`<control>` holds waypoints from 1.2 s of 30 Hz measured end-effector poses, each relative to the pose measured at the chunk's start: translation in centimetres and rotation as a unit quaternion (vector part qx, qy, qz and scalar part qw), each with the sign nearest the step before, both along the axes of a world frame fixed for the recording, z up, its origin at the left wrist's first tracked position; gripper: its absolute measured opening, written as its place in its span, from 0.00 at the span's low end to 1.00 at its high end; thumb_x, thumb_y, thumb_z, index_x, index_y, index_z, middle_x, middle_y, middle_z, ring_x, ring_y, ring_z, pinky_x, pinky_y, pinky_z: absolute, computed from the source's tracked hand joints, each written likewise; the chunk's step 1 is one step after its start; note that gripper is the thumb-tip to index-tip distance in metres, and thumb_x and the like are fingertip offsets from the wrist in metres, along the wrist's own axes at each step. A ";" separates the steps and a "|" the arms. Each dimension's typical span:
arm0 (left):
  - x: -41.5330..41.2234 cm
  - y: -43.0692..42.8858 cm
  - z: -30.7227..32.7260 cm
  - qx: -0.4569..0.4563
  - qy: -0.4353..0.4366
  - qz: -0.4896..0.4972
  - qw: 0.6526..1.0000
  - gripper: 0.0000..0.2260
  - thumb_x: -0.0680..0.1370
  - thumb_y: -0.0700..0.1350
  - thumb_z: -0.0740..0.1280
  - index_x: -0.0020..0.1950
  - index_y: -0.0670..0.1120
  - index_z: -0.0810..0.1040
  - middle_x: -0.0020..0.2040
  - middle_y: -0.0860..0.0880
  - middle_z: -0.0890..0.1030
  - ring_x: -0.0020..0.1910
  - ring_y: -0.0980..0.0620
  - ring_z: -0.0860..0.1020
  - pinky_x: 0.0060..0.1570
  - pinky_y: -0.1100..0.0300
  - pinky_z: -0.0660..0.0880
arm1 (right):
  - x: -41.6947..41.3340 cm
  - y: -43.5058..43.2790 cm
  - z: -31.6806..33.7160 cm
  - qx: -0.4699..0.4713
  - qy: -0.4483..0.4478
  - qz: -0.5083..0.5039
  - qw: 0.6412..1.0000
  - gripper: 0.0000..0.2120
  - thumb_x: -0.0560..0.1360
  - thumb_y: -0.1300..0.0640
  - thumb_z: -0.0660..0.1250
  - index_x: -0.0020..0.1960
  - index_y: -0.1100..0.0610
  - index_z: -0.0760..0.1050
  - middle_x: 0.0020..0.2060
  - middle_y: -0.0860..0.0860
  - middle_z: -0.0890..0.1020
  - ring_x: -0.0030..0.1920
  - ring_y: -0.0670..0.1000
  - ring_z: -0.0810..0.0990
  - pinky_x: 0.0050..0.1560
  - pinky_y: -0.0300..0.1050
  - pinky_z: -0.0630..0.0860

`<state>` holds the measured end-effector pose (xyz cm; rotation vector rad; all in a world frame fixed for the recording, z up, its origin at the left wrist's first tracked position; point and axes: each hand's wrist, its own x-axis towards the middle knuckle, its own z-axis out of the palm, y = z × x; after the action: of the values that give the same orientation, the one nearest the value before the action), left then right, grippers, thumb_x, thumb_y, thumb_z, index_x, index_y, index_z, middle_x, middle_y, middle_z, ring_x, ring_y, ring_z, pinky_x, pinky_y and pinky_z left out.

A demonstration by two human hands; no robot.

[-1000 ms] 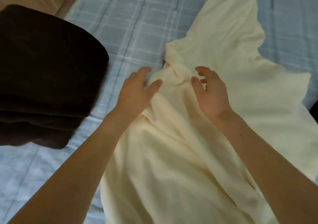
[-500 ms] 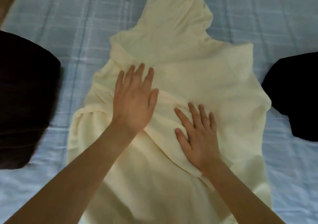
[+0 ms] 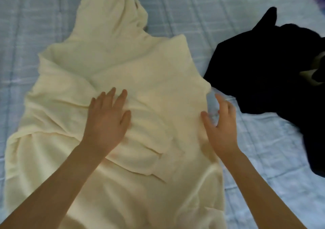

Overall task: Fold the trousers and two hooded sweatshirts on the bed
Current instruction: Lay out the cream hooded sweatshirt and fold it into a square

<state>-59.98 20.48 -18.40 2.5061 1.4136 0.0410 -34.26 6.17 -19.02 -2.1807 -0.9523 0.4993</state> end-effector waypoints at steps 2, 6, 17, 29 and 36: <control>4.0 -1.4 0.9 -0.050 -0.112 -0.012 0.992 0.27 0.79 0.55 0.54 0.77 0.48 0.64 0.76 0.43 0.66 0.74 0.42 0.64 0.75 0.54 0.56 | 1.6 1.8 0.4 0.054 0.153 -0.045 0.986 0.30 0.78 0.49 0.67 0.77 0.43 0.61 0.59 0.49 0.77 0.52 0.49 0.79 0.53 0.41 0.73; 11.5 -2.3 1.1 -0.107 -0.264 -0.002 0.959 0.23 0.81 0.46 0.64 0.76 0.50 0.66 0.75 0.47 0.67 0.74 0.49 0.65 0.71 0.67 0.54 | 3.5 5.5 0.1 0.043 0.210 -0.019 0.977 0.28 0.76 0.53 0.72 0.73 0.47 0.68 0.51 0.41 0.80 0.49 0.41 0.79 0.54 0.39 0.78; 11.4 1.0 4.4 -0.227 -0.399 0.243 0.855 0.23 0.74 0.43 0.73 0.69 0.52 0.74 0.59 0.50 0.81 0.51 0.54 0.81 0.53 0.61 0.77 | -2.3 5.0 4.2 0.056 0.293 0.230 0.926 0.24 0.75 0.68 0.69 0.65 0.47 0.77 0.51 0.36 0.83 0.53 0.36 0.80 0.53 0.31 0.74; -1.6 -0.3 0.2 -0.135 -0.428 0.464 0.764 0.24 0.75 0.34 0.70 0.69 0.49 0.72 0.56 0.45 0.81 0.47 0.54 0.81 0.45 0.76 0.72 | -3.7 9.7 -0.2 -0.007 0.235 0.154 0.960 0.19 0.78 0.64 0.67 0.67 0.50 0.75 0.51 0.45 0.81 0.45 0.47 0.81 0.48 0.31 0.75; 1.4 -0.2 2.1 -0.061 -0.281 0.164 0.943 0.23 0.82 0.56 0.57 0.76 0.51 0.65 0.77 0.51 0.63 0.75 0.53 0.60 0.74 0.61 0.55 | -6.3 10.3 -0.2 0.053 0.286 0.156 0.944 0.14 0.76 0.69 0.68 0.48 0.51 0.83 0.43 0.45 0.86 0.44 0.42 0.84 0.51 0.40 0.79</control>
<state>-58.60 20.29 -16.29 1.9067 1.4918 0.6548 -40.55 16.52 -19.25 -1.6419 -0.9608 1.1311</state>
